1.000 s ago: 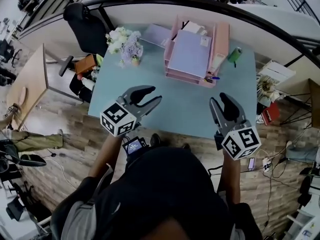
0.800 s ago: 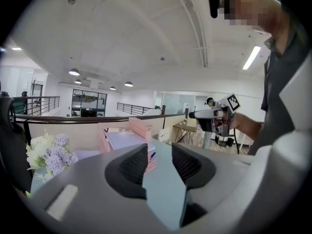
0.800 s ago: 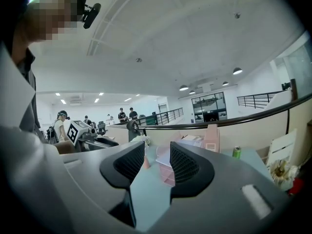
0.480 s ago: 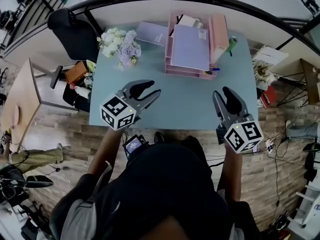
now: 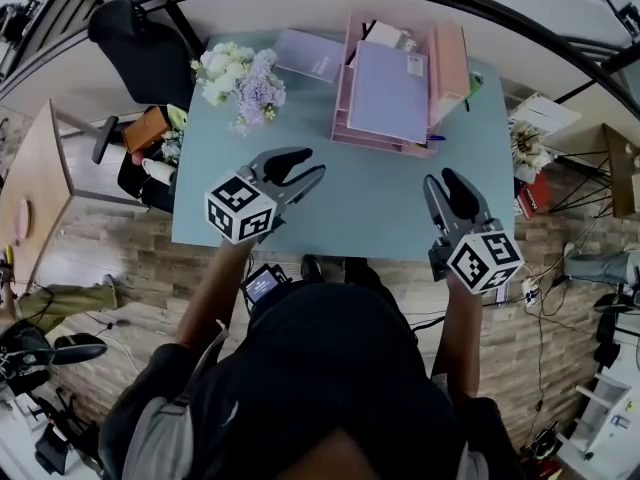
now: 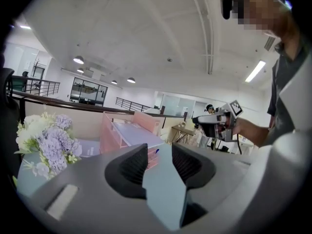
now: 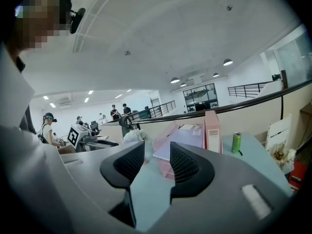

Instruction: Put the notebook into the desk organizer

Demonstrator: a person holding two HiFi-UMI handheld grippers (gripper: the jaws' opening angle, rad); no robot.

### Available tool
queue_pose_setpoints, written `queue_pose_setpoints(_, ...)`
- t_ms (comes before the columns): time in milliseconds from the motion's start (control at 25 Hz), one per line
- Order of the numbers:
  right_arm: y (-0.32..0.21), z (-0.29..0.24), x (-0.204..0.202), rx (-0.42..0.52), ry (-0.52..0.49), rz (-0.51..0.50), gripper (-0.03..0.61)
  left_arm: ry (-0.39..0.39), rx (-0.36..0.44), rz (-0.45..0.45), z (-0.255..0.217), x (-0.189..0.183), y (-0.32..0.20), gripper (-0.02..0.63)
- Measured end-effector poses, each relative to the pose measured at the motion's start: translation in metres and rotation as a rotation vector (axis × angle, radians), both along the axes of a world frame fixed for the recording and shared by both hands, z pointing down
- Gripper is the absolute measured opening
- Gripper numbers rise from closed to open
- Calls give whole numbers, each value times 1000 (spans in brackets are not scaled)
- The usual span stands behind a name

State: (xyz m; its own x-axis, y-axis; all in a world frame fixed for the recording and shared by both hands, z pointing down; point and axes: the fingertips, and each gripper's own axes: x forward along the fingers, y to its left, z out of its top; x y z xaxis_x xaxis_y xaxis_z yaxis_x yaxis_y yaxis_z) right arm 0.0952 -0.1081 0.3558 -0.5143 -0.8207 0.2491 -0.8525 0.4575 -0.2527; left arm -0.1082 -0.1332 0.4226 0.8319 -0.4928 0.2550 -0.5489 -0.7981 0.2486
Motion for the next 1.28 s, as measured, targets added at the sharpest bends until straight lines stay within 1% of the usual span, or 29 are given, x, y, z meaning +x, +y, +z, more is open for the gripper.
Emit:
queue_pose_setpoints(400, -67, 49, 9, -120, -67, -53, 146, 46, -87, -99, 25, 9, -51, 212)
queue_pose_setpoints(560, -86, 70, 16, -172, -101, -56, 146, 75, -144, -117, 39, 18, -67, 212)
queue_pose_setpoints(760, -105, 96, 31, -237, -118, -44, 147, 128, -225, -155, 60, 29, -87, 213)
queue_pose_setpoints(960, -120, 125, 38, -314, -146, -43, 175, 145, -287, -177, 82, 38, -101, 218)
queue_pose_setpoints(1120, -126, 143, 38, -371, -197, -51, 198, 147, -330, -168, 94, 49, -105, 245)
queue_pose_setpoints(1280, -132, 154, 37, -412, -280, -59, 204, 187, -362, -174, 99, 57, -110, 247)
